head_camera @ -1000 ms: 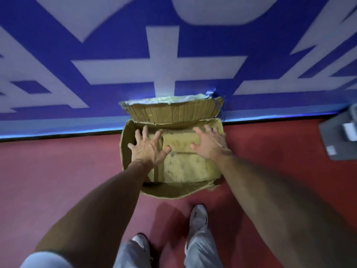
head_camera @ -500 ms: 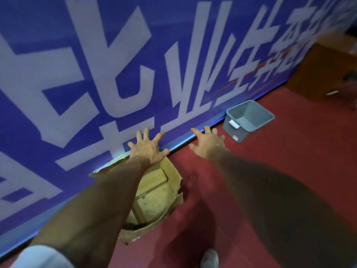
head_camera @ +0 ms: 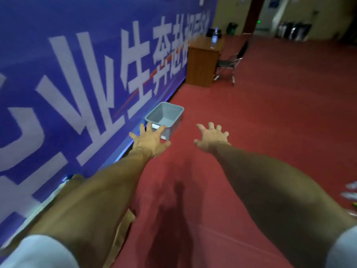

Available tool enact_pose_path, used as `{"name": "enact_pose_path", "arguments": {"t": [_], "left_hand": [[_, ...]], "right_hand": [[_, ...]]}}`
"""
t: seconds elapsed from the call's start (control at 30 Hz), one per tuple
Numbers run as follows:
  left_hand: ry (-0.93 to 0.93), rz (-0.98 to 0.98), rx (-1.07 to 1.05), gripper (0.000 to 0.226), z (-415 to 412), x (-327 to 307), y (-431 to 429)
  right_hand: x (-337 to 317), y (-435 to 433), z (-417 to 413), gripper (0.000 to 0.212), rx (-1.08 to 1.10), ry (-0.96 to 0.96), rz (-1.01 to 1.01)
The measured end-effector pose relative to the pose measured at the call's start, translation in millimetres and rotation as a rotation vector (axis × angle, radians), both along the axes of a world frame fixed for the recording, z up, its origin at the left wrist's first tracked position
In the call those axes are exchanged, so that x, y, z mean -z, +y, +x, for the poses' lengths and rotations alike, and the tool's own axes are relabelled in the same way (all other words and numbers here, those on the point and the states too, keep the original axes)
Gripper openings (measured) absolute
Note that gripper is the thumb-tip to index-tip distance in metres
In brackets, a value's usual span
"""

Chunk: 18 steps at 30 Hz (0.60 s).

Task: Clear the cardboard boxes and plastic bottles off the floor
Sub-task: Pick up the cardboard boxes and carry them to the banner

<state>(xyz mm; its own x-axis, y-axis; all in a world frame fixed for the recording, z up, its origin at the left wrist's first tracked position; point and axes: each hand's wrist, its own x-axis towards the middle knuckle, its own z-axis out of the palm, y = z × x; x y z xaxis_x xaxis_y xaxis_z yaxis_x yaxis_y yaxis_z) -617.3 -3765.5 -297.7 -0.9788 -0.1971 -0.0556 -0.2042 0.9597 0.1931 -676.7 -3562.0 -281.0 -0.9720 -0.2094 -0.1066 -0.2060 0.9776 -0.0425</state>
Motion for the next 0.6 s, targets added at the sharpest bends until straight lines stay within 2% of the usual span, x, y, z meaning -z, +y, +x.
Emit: {"name": "enact_pose_path", "arguments": {"t": [0.4, 0.6], "left_hand": [[0.062, 0.035, 0.281, 0.066, -12, -8, 322], [0.057, 0.033, 0.498, 0.066, -17, -22, 477]], "right_hand": [[-11, 341, 52, 0.065, 0.290, 0.025, 0.042], [-12, 491, 95, 0.068, 0.483, 0.024, 0.027]]}}
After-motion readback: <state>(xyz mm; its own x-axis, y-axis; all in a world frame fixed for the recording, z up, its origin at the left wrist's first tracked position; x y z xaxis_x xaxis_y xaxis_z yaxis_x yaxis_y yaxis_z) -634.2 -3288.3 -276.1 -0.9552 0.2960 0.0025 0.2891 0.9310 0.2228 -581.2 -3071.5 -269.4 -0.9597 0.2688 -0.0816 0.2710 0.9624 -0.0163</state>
